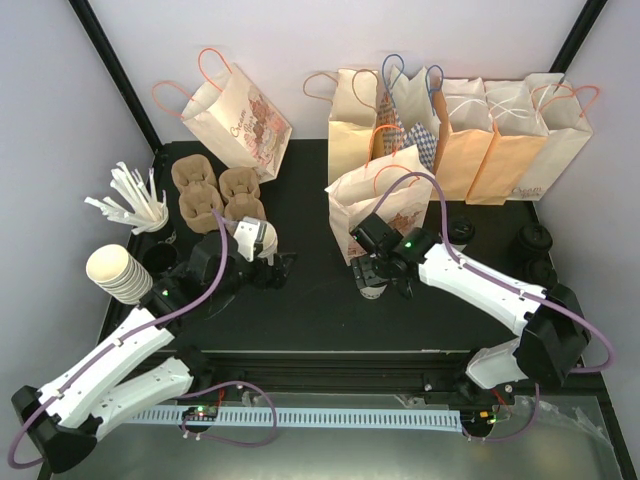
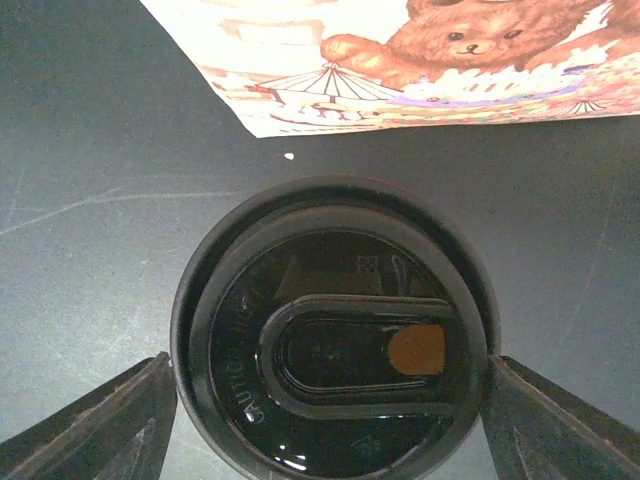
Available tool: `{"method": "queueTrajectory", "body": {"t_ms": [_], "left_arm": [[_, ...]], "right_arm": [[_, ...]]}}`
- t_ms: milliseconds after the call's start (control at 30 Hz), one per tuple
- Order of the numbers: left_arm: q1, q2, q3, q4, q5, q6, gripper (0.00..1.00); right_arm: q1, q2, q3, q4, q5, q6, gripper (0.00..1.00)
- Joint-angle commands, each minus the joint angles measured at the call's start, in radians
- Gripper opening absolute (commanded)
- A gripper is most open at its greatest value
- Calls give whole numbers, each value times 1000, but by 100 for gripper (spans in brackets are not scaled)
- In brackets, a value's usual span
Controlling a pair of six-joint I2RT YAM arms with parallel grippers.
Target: Pack the takeout coffee
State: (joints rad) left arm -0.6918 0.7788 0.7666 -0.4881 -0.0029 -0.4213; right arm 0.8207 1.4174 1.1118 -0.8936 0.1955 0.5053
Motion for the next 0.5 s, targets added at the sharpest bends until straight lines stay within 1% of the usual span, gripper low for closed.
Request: {"method": "queueTrajectory", "body": {"t_ms": [0, 133, 267, 367, 467], "left_arm": [[13, -12, 101, -82, -93, 17, 97], [18, -15, 141, -124, -127, 31, 97], [20, -36, 149, -121, -133, 31, 97], [20, -38, 152, -129, -140, 31, 97], [20, -38, 154, -135, -144, 35, 97]], "right_arm": [[8, 7, 25, -16, 43, 16, 84], [9, 23, 28, -19, 67, 15, 85], [10, 38, 37, -20, 75, 17, 84], [10, 40, 41, -18, 79, 14, 78], [10, 38, 48, -21, 81, 14, 75]]}}
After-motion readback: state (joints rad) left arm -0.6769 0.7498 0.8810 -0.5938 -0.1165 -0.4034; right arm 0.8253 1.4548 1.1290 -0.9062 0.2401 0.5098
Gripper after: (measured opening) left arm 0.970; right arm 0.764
